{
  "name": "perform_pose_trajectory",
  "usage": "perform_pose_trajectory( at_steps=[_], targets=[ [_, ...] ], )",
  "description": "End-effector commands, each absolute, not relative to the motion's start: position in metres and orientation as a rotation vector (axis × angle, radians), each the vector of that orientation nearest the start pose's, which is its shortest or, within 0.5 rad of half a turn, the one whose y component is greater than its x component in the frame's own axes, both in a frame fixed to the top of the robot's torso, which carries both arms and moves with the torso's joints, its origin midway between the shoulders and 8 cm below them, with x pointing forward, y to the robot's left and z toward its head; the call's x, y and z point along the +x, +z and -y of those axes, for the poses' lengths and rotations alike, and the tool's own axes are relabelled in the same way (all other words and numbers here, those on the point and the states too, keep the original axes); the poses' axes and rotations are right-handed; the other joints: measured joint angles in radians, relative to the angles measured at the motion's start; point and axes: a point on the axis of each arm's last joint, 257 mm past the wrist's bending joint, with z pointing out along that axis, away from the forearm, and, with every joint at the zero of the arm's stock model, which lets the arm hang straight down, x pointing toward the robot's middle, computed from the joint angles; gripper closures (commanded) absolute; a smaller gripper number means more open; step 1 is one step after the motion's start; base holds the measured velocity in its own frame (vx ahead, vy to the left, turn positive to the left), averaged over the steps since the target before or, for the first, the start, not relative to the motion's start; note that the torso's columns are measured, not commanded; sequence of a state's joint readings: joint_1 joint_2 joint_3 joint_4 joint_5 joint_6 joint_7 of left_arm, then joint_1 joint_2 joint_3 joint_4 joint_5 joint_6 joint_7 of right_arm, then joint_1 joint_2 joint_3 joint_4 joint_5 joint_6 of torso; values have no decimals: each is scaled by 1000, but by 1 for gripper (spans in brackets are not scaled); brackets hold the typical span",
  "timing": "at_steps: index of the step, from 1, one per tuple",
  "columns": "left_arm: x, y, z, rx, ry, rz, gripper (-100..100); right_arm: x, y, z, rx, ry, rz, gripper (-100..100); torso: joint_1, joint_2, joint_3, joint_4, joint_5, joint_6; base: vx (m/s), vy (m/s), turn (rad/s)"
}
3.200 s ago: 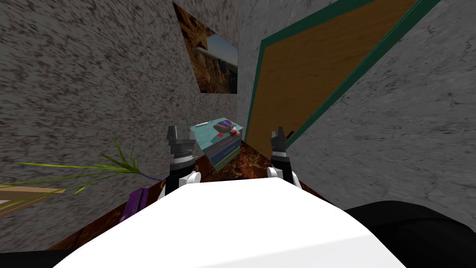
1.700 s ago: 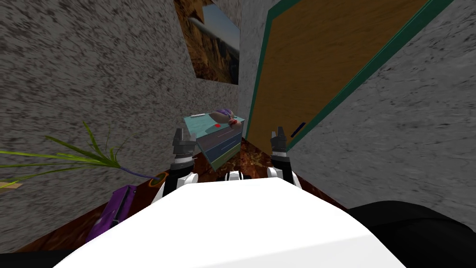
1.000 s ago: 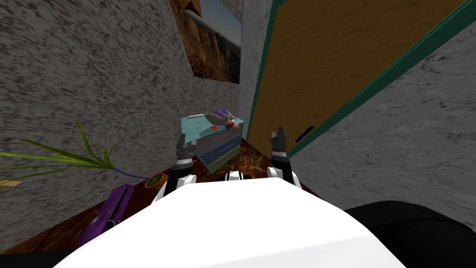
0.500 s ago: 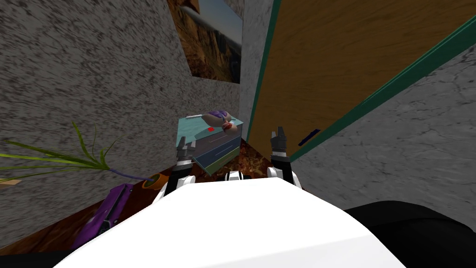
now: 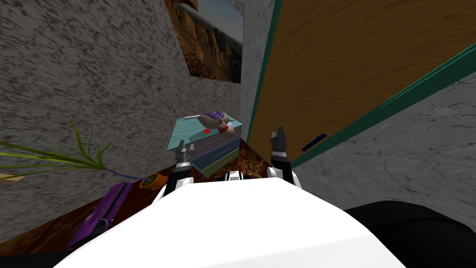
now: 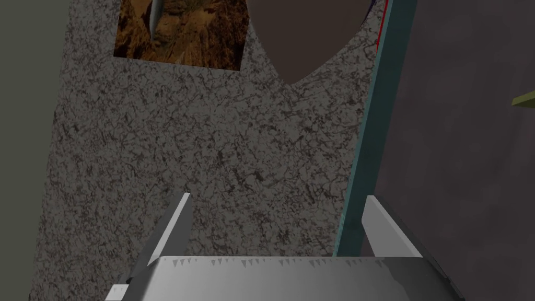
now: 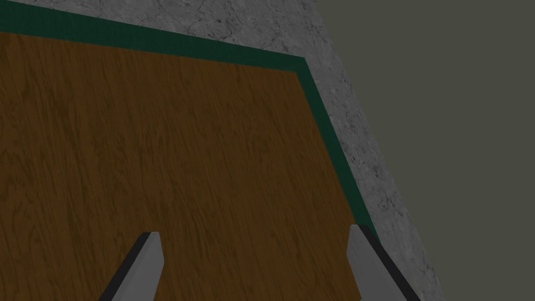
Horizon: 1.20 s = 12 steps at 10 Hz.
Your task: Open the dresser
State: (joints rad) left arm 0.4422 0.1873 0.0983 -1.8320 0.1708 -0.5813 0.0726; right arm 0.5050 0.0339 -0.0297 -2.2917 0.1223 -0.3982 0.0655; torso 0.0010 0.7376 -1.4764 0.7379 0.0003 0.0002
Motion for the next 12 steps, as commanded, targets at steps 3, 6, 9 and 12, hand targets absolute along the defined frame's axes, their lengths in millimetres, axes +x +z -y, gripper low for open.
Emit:
perform_pose_trajectory(
  at_steps=[3, 6, 9, 12],
  targets=[
    [384, -172, -390, -1020, -1203, -790, -100, 358, 7, 285, 655, 1105, -732, 0, 0, 0, 0, 0, 0, 0, 77, -89, 80],
    [380, -195, -406, -1089, -1179, -767, -100, 358, 7, 285, 655, 1105, -732, 0, -2, -1, -1, 0, -1, 0, 110, -135, 84],
    [375, -220, -417, -1168, -1159, -728, -100, 358, 7, 285, 655, 1105, -732, 0, 1, 2, 2, 1, 0, 0, 79, -113, 70],
    [366, -253, -417, -1289, -1150, -642, -100, 358, 7, 285, 655, 1105, -732, 0, -1, 0, 0, 0, 0, 0, 77, -98, 75]
  ],
)
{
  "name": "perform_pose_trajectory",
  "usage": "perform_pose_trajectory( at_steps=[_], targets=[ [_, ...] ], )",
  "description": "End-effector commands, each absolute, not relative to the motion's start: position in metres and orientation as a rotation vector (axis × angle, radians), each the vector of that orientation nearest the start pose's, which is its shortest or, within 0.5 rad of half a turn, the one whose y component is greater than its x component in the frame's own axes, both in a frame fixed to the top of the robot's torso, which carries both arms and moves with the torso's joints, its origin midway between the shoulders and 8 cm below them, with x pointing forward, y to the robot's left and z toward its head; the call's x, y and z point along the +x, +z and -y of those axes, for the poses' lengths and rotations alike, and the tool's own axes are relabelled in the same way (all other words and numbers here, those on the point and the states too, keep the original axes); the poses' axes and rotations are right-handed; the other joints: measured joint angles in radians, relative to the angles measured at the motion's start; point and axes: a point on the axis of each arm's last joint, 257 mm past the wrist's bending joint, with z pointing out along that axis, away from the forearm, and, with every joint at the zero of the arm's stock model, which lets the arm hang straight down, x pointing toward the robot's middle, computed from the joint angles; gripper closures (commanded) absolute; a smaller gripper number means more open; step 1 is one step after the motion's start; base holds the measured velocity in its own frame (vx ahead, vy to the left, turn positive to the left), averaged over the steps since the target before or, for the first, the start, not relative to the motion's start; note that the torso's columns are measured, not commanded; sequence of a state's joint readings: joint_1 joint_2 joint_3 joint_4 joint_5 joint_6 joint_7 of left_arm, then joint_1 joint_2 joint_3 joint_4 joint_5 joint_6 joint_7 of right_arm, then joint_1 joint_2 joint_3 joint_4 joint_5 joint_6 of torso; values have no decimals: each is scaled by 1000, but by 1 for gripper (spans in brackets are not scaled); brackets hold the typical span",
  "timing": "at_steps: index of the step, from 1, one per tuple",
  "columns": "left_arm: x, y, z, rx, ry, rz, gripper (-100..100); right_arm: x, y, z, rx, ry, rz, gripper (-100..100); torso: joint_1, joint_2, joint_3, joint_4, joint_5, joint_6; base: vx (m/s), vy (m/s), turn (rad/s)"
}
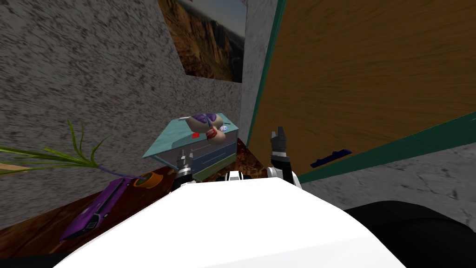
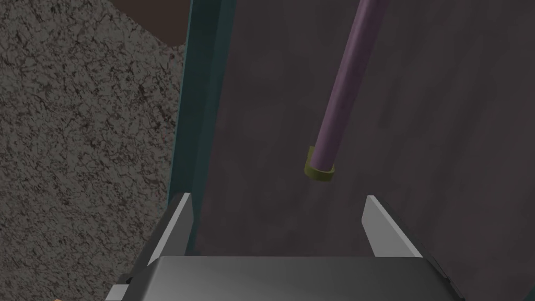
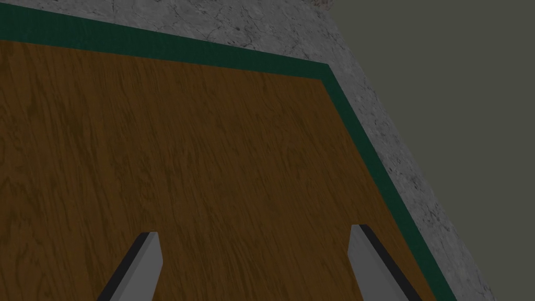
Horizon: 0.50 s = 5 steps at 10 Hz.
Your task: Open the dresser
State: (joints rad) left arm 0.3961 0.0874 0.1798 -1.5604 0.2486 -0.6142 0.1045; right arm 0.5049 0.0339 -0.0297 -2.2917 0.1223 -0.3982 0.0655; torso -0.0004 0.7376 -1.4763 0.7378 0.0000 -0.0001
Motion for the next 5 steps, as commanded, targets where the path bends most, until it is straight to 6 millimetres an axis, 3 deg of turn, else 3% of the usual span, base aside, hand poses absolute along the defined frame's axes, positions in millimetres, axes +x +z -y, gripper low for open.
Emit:
perform_pose_trajectory(
  at_steps=[1, 5],
  targets=[
    [366, -253, -416, -1292, -1151, -639, -100, 358, 7, 285, 655, 1105, -732, 0, 0, 0, 0, 0, 0, 0, 44, -65, 12],
    [364, -269, -407, -1357, -1156, -582, -100, 358, 7, 285, 655, 1105, -732, 0, 1, 1, 1, 0, 0, 0, 15, -29, 13]
  ],
)
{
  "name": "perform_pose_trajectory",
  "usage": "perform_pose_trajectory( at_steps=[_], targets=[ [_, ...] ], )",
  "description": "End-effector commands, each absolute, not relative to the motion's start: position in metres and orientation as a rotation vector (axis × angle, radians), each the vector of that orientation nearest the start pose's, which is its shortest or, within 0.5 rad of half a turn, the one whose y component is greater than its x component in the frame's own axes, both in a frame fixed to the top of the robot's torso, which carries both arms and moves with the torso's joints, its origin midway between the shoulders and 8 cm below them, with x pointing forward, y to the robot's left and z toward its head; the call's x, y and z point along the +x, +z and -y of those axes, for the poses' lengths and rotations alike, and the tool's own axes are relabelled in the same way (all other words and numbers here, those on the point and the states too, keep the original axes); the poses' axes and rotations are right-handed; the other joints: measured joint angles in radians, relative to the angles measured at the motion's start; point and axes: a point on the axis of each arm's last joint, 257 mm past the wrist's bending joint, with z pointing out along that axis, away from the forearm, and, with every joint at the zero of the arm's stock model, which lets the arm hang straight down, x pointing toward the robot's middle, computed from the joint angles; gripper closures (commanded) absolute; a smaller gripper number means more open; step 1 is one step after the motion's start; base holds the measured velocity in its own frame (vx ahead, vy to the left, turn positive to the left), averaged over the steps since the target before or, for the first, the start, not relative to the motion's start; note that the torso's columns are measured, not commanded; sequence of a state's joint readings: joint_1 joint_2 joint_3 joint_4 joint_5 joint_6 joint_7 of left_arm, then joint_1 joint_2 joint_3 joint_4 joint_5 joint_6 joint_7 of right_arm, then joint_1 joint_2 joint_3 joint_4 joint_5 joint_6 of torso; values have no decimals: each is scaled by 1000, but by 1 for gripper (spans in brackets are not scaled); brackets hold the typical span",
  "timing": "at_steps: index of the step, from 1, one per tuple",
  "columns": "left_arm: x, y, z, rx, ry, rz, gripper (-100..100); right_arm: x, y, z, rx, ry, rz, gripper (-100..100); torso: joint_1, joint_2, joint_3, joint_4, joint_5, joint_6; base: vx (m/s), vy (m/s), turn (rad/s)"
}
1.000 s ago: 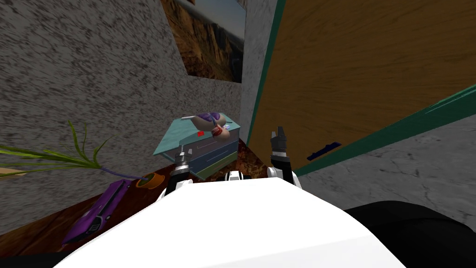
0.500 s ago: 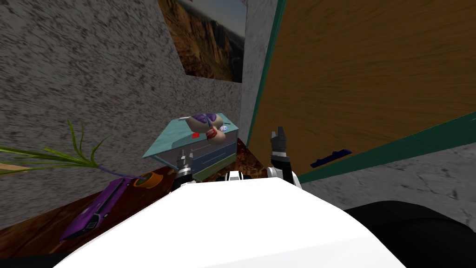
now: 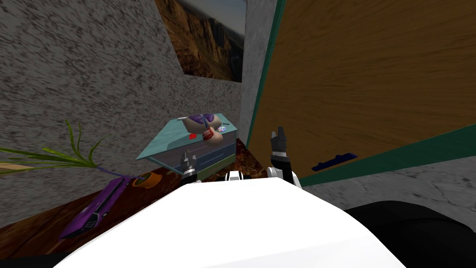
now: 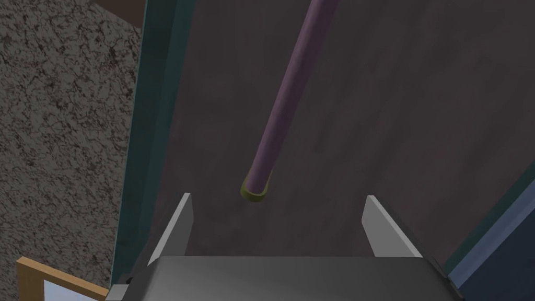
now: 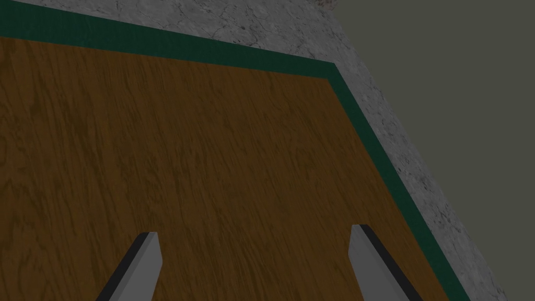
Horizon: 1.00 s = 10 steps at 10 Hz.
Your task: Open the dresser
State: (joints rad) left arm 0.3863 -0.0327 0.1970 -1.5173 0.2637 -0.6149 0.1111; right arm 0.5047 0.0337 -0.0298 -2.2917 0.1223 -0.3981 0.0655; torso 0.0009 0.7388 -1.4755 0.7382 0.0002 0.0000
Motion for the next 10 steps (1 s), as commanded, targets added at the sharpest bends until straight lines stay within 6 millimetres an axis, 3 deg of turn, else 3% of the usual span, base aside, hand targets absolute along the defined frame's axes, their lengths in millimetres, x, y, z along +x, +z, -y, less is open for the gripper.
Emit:
perform_pose_trajectory(
  at_steps=[1, 3, 4, 6, 10],
  targets=[
    [366, -263, -410, -1359, -1156, -580, -100, 358, 7, 285, 655, 1105, -732, 0, 0, 0, 0, 0, 0, 0, 43, 11, -3],
    [366, -263, -410, -1357, -1157, -578, -100, 358, 7, 285, 655, 1105, -732, 0, 1, -3, -2, -1, 0, 0, 51, 20, -2],
    [364, -270, -406, -1359, -1157, -580, 100, 358, 7, 285, 655, 1105, -732, 0, -1, -1, -1, 0, 0, 0, -40, -1, 6],
    [365, -259, -408, -1347, -1162, -577, 100, 358, 8, 285, 655, 1105, -732, 0, 2, -3, 0, -5, 6, 3, -67, -26, 19],
    [364, -256, -409, -1346, -1161, -580, 100, 358, 8, 285, 655, 1105, -732, 0, -1, -4, -2, -3, 2, 1, -134, -84, 14]
  ],
)
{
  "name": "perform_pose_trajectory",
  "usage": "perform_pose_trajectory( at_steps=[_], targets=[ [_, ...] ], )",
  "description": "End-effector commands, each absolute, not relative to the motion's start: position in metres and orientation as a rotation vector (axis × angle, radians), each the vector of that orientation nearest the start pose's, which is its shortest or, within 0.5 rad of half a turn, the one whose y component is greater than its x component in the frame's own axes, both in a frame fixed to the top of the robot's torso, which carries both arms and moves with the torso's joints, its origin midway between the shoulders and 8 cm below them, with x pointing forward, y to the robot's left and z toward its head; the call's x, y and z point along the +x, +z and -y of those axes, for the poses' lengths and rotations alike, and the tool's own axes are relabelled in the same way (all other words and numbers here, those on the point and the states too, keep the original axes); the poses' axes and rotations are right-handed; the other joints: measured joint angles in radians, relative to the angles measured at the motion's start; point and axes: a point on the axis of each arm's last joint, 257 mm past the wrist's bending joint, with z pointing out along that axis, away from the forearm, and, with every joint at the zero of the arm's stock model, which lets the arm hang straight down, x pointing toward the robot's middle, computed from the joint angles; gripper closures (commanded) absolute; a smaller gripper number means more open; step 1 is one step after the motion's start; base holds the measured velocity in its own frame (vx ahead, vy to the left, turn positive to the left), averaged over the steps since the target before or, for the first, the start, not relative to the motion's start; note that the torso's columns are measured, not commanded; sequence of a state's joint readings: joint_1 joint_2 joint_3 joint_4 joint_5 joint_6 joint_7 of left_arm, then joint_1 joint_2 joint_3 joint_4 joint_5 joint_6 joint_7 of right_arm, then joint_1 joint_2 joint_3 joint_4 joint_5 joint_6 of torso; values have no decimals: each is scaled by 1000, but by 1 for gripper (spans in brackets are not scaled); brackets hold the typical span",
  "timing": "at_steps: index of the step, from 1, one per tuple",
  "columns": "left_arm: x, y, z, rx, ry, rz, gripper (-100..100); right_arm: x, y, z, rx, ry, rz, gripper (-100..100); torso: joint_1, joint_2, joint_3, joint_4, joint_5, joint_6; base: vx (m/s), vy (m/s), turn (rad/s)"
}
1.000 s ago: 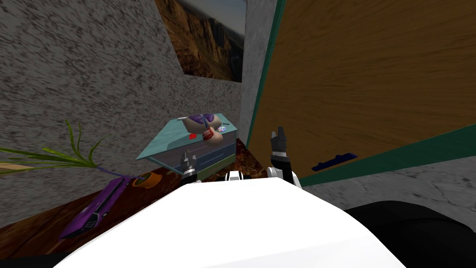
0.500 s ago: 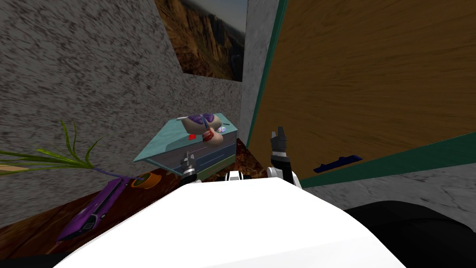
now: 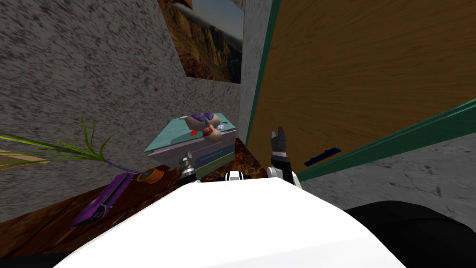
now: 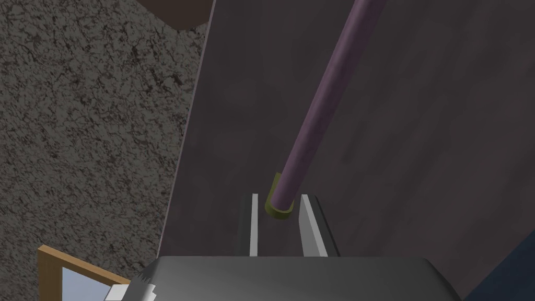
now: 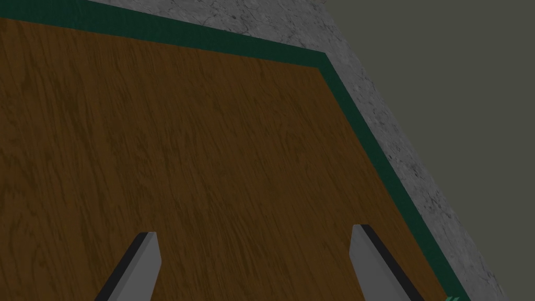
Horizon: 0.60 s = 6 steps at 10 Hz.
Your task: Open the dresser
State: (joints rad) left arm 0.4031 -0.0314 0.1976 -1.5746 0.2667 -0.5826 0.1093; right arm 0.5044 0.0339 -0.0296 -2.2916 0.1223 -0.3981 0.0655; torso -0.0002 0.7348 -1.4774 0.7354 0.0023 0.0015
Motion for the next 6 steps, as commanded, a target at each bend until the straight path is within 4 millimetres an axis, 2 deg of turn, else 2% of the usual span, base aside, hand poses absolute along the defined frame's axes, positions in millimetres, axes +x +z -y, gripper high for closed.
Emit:
perform_pose_trajectory(
  at_steps=[1, 5, 6],
  targets=[
    [362, -258, -408, -1354, -1159, -586, 100, 358, 8, 285, 655, 1105, -732, 0, 2, -3, -2, 1, -1, 0, -81, -56, 12],
    [359, -260, -404, -1362, -1160, -596, 100, 358, 8, 285, 655, 1105, -732, 0, 0, 4, 3, 0, 1, 0, -167, -74, 6],
    [362, -255, -406, -1345, -1165, -587, 100, 358, 8, 285, 655, 1105, -732, 0, 0, 4, 3, 0, 1, -1, -109, -53, 1]
  ],
)
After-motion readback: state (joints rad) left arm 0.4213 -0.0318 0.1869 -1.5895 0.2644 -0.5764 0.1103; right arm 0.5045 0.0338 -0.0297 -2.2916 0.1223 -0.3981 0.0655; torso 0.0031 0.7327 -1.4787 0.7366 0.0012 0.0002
